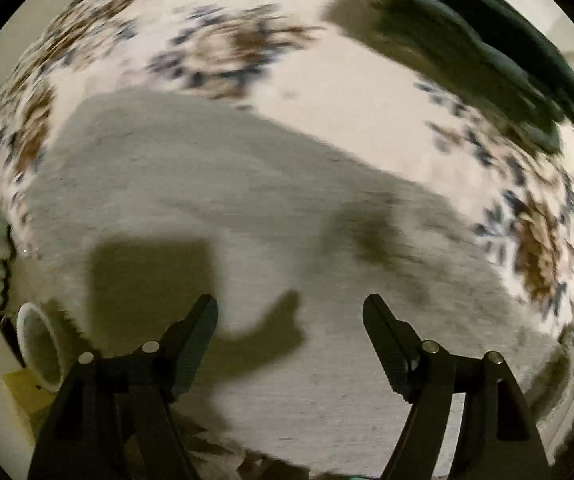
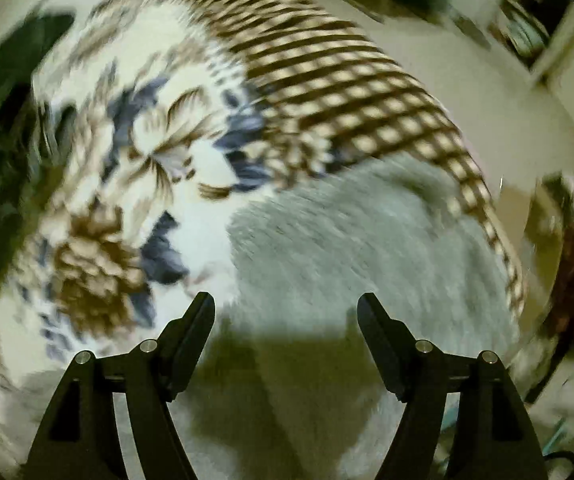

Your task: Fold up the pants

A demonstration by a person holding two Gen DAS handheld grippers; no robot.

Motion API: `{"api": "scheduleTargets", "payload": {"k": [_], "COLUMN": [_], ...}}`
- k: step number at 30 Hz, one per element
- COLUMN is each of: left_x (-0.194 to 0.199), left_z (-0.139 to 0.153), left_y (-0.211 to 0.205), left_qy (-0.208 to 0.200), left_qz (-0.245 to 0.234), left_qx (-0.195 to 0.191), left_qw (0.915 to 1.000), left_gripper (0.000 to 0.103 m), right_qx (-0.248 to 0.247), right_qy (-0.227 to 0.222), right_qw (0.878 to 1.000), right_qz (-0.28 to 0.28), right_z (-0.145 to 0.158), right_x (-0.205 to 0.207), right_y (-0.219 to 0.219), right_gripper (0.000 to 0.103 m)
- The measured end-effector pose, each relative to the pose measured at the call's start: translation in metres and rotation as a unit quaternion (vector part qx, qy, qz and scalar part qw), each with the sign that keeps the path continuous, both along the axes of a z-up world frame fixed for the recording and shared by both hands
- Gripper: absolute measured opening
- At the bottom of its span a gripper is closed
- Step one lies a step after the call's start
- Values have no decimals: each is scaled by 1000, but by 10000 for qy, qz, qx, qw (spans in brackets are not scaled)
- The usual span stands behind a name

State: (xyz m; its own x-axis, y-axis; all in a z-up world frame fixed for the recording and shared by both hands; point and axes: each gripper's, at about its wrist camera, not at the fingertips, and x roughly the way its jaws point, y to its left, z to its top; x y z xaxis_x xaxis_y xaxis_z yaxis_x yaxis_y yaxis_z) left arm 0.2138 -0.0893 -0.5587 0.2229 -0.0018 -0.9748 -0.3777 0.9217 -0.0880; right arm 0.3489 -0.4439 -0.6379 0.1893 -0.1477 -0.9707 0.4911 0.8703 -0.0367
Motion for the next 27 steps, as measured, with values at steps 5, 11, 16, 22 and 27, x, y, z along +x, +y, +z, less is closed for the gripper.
{"api": "scheduleTargets", "payload": {"k": [5,11,16,22,27], "left_x": [11,2,-10,-22,-31], "left_z": [12,8,-6,-14,-22], "left_y": [-57,-96,-112,-116,-109], "left_qy": [-153,77,350,538,709], "left_qz": [-568,-933,-970,-1040,-906], "left_qx": [20,-83,-168,-67,-13], "left_qw": [9983,9956,9945,9931,9934], "left_gripper": [74,74,74,74,74], "right_qx": [-719,-450,611,1650,2303], "right_qy": [437,-19,450,-377,-830], "right_qw": [9964,9875,9561,9317,9071], "right_qz": [69,-1513,-2830,-3213,-3425], "right_z": [-20,19,-21,-31,-53], "right_x": [1,-100,-190,-241,-242], "right_y": [-10,-104,-181,-191,-180], "right_gripper": [37,11,16,58,58]}}
